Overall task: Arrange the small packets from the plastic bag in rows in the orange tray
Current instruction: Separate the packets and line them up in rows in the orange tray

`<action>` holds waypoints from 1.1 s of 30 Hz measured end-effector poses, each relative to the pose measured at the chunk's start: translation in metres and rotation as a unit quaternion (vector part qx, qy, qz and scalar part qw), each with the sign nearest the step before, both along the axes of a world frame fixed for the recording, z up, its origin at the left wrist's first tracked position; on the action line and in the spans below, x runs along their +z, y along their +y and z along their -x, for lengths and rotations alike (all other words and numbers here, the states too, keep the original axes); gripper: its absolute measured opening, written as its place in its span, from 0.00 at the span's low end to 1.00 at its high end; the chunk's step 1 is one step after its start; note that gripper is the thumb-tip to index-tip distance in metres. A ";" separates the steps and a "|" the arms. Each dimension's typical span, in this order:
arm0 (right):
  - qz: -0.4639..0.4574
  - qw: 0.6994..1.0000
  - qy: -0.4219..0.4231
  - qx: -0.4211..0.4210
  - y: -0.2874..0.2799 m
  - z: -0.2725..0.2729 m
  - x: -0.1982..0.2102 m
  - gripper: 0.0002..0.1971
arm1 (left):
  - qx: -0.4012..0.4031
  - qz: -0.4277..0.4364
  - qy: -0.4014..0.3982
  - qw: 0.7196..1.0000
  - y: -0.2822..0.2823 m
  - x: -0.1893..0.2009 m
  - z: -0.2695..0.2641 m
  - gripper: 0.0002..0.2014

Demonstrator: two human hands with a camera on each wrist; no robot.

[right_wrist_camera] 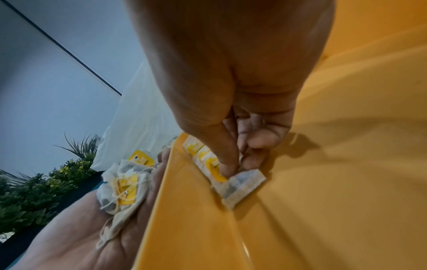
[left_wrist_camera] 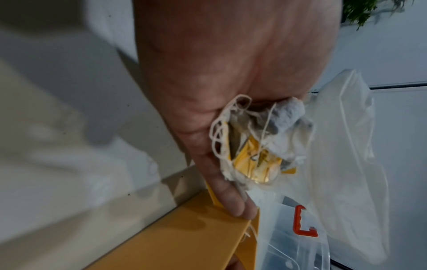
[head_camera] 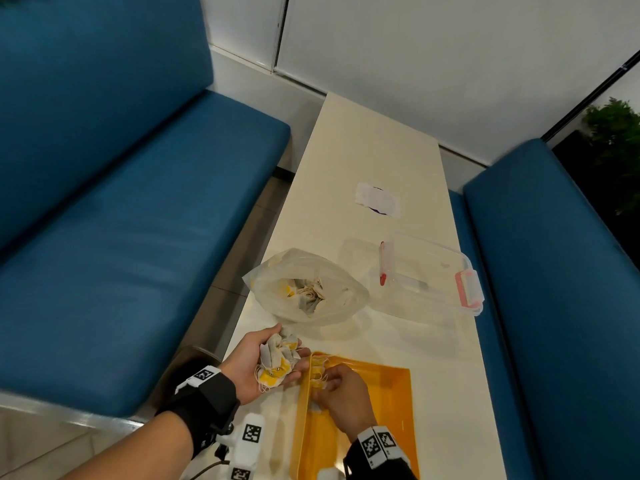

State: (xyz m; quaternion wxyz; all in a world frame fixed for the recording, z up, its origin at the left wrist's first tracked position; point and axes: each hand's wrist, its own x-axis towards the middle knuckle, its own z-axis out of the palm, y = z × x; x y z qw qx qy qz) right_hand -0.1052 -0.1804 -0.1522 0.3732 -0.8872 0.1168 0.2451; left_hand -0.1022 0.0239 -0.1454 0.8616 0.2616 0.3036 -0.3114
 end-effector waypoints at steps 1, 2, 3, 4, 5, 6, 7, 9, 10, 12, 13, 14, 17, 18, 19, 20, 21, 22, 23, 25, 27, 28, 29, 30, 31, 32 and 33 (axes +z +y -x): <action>0.003 1.000 -0.002 -0.006 0.000 0.000 -0.001 0.17 | -0.002 0.000 -0.002 1.000 0.000 -0.001 0.000 0.28; 0.006 1.000 -0.003 -0.010 0.001 -0.001 -0.002 0.17 | -0.004 0.000 -0.005 1.000 -0.001 -0.002 0.000 0.28; 0.009 1.000 -0.002 -0.011 0.001 -0.001 -0.003 0.16 | -0.007 -0.001 -0.008 1.000 -0.001 -0.003 0.000 0.28; 0.012 1.000 -0.002 -0.009 0.001 -0.001 -0.003 0.15 | -0.011 -0.003 -0.011 1.000 -0.001 -0.003 -0.001 0.28; 0.015 1.000 -0.001 -0.005 0.002 -0.002 -0.003 0.14 | -0.015 -0.002 -0.014 1.000 -0.002 -0.004 -0.001 0.29; 0.015 1.000 -0.002 -0.002 0.002 -0.002 -0.004 0.12 | -0.022 -0.001 -0.018 1.000 -0.002 -0.004 -0.001 0.29; 0.016 1.000 -0.004 -0.001 0.002 -0.002 -0.004 0.11 | -0.031 -0.001 -0.022 0.999 -0.002 -0.004 -0.001 0.30; 0.018 1.000 -0.008 -0.003 0.004 -0.003 -0.004 0.11 | -0.045 -0.002 -0.028 0.999 -0.001 -0.004 -0.001 0.30; 0.021 1.000 -0.007 -0.006 0.005 -0.003 -0.004 0.11 | -0.048 -0.003 -0.027 0.998 -0.001 -0.005 -0.001 0.30; 0.022 1.000 -0.008 -0.012 0.007 -0.003 -0.003 0.10 | -0.044 -0.004 -0.023 0.999 -0.001 -0.006 -0.001 0.31; 0.023 1.000 -0.010 -0.016 0.009 -0.003 -0.002 0.10 | -0.039 -0.003 -0.020 0.999 -0.001 -0.007 0.000 0.31; 0.021 0.999 -0.016 -0.022 0.011 -0.003 -0.001 0.09 | -0.034 0.000 -0.016 0.999 -0.001 -0.007 0.001 0.30; 0.025 0.998 -0.031 -0.039 0.015 -0.003 0.001 0.07 | -0.024 0.001 -0.009 1.000 -0.001 -0.008 0.003 0.29; 0.026 0.998 -0.030 -0.042 0.017 -0.003 0.000 0.08 | -0.022 0.001 -0.009 1.000 0.000 -0.008 0.004 0.29; 0.027 0.998 -0.028 -0.042 0.017 -0.004 0.001 0.09 | -0.018 0.001 -0.008 1.000 0.000 -0.008 0.005 0.29; 0.026 0.999 -0.022 -0.040 0.016 -0.004 -0.001 0.10 | -0.014 0.002 -0.007 1.000 -0.001 -0.007 0.006 0.28; 0.027 0.999 -0.012 -0.037 0.016 -0.005 0.000 0.12 | -0.009 0.002 -0.006 1.000 0.000 -0.007 0.007 0.28; 0.030 0.999 -0.003 -0.036 0.015 -0.005 0.001 0.13 | -0.003 0.004 -0.005 1.000 0.000 -0.007 0.007 0.28; 0.038 0.999 0.002 -0.036 0.013 -0.005 0.005 0.13 | 0.004 0.007 -0.004 1.000 0.002 -0.007 0.008 0.28; 0.061 0.998 -0.009 -0.032 0.010 -0.006 0.019 0.12 | 0.016 0.015 0.000 1.000 0.005 -0.006 0.010 0.27; 0.070 0.995 -0.072 -0.007 0.009 -0.009 0.035 0.08 | 0.025 0.024 -0.004 0.999 0.007 -0.004 0.013 0.26; 0.054 0.993 -0.107 0.007 0.012 -0.009 0.043 0.06 | 0.028 0.031 -0.010 0.999 0.008 -0.001 0.014 0.24; 0.024 0.990 -0.134 0.023 0.017 -0.010 0.051 0.05 | 0.033 0.039 -0.016 0.999 0.007 0.002 0.014 0.23; -0.005 0.989 -0.146 0.037 0.024 -0.012 0.059 0.05 | 0.036 0.044 -0.020 0.998 0.006 0.004 0.015 0.22; -0.025 0.988 -0.145 0.050 0.031 -0.013 0.064 0.05 | 0.038 0.045 -0.022 0.998 0.005 0.004 0.015 0.23; -0.032 0.989 -0.132 0.061 0.037 -0.015 0.066 0.05 | 0.040 0.046 -0.022 0.998 0.004 0.004 0.015 0.25; -0.040 0.990 -0.114 0.068 0.043 -0.017 0.066 0.04 | 0.041 0.051 -0.021 0.998 0.004 0.003 0.016 0.26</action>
